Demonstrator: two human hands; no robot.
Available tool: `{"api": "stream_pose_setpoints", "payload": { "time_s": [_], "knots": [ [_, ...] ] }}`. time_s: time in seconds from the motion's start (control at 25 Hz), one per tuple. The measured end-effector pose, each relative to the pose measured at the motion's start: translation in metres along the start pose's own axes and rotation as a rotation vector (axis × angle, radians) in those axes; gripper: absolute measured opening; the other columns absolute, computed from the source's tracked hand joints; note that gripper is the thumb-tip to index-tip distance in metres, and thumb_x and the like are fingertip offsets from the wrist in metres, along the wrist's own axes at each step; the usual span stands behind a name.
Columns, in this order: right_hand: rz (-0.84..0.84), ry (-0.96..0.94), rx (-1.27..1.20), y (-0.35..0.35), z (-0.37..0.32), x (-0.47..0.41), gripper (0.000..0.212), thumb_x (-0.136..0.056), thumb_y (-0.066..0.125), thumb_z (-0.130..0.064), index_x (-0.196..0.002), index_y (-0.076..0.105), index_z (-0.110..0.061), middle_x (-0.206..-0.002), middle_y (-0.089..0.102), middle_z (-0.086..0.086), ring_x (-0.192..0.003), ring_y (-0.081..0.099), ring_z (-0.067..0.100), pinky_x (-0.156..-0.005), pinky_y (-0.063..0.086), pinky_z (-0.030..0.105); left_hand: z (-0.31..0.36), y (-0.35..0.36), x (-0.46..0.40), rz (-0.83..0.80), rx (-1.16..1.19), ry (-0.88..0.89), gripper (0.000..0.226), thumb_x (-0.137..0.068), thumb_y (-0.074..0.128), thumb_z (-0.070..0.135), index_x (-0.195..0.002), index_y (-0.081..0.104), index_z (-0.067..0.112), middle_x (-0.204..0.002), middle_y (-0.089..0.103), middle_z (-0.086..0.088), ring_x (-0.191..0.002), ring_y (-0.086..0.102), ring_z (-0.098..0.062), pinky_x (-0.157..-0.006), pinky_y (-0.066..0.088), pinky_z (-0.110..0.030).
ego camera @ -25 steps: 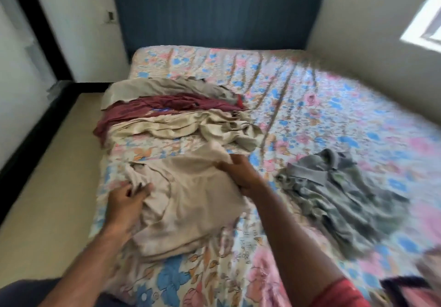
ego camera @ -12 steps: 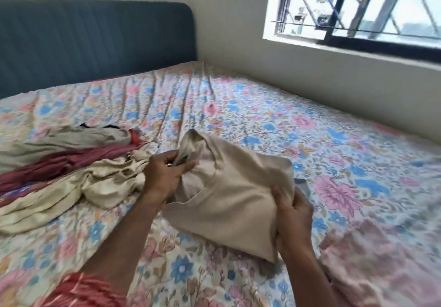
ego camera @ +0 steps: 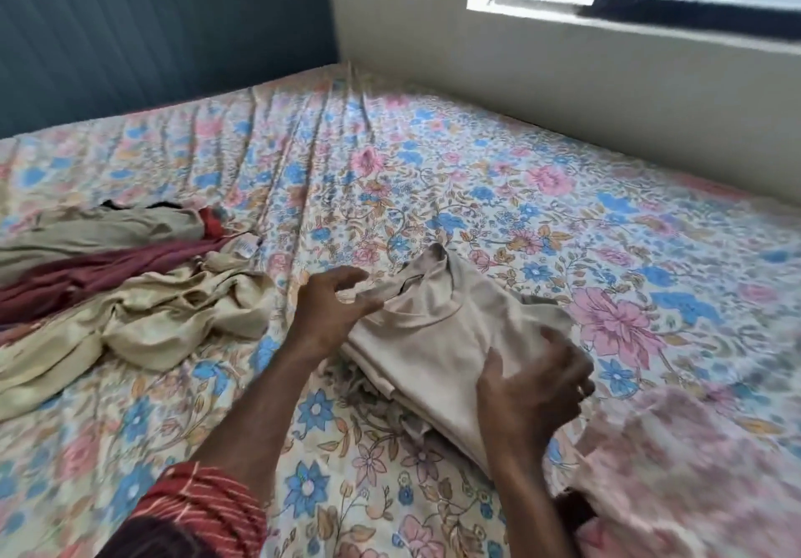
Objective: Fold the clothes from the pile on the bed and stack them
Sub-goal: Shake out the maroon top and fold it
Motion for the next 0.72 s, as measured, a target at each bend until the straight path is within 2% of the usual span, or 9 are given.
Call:
{"api": "stream_pose_setpoints", "payload": {
  "time_s": [0.08,0.2,0.32,0.44,0.6,0.72],
  "knots": [
    [-0.052,-0.134,0.081,0.013,-0.022,0.005,0.056,-0.077,0.083,-0.026,-0.125,0.054,-0.020,-0.125,0.047,0.012,-0.118,0.046,0.037,-0.088,0.045,0.051,-0.005,-0.020,0.003,0.054,0.034,0.005,0.025,-0.076,0.089,0.009,-0.098,0.077,0.009,-0.092,0.075,-0.002,-0.085,0.068,-0.008,-0.080,0.053,-0.022],
    [-0.274,-0.221,-0.046,0.042,-0.067,0.027,0.041,-0.081,0.079,-0.028,-0.117,0.059,-0.023,-0.118,0.057,0.006,-0.114,0.052,0.033,-0.089,0.042,0.048,-0.010,-0.049,0.021,0.061,-0.015,-0.011,0.007,-0.084,0.082,0.008,-0.084,0.075,0.005,-0.071,0.073,-0.006,-0.064,0.069,-0.013,-0.058,0.051,-0.018],
    [-0.568,-0.309,-0.126,0.082,-0.108,0.070,0.030,-0.085,0.074,-0.029,-0.112,0.060,-0.025,-0.113,0.061,0.000,-0.113,0.057,0.029,-0.093,0.041,0.047,-0.025,-0.092,0.046,0.131,-0.059,-0.080,0.012,-0.090,0.076,0.008,-0.082,0.072,0.000,-0.069,0.071,-0.012,-0.055,0.066,-0.011,-0.049,0.044,-0.014],
    [-0.783,-0.450,-0.112,0.118,-0.149,0.118,0.021,-0.092,0.067,-0.031,-0.112,0.060,-0.027,-0.113,0.061,-0.004,-0.112,0.057,0.026,-0.094,0.038,0.045,-0.048,-0.149,0.068,0.260,-0.045,-0.170,0.015,-0.092,0.073,0.008,-0.079,0.071,0.001,-0.072,0.071,-0.013,-0.054,0.065,-0.014,-0.046,0.041,-0.013],
    [-0.879,-0.697,-0.078,0.150,-0.206,0.166,0.006,-0.095,0.061,-0.030,-0.101,0.061,-0.028,-0.107,0.066,-0.006,-0.105,0.061,0.026,-0.091,0.040,0.045,-0.072,-0.228,0.087,0.477,-0.055,-0.249,0.018,-0.095,0.070,0.007,-0.080,0.070,-0.003,-0.074,0.072,-0.017,-0.052,0.065,-0.010,-0.045,0.041,-0.012],
    [-0.883,-0.832,-0.079,0.175,-0.236,0.184,0.003,-0.094,0.059,-0.026,-0.092,0.059,-0.027,-0.094,0.068,-0.004,-0.095,0.064,0.027,-0.091,0.040,0.047,-0.082,-0.271,0.090,0.550,-0.078,-0.260,0.020,-0.095,0.070,0.007,-0.083,0.070,-0.008,-0.076,0.072,-0.016,-0.050,0.064,-0.008,-0.045,0.042,-0.012]
  ]
}}
Point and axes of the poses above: each hand's wrist, its own x-axis away from the middle knuckle, its own y-axis out of the palm, z = x × y, the point moved 1 cm from there along -x, towards the middle knuckle
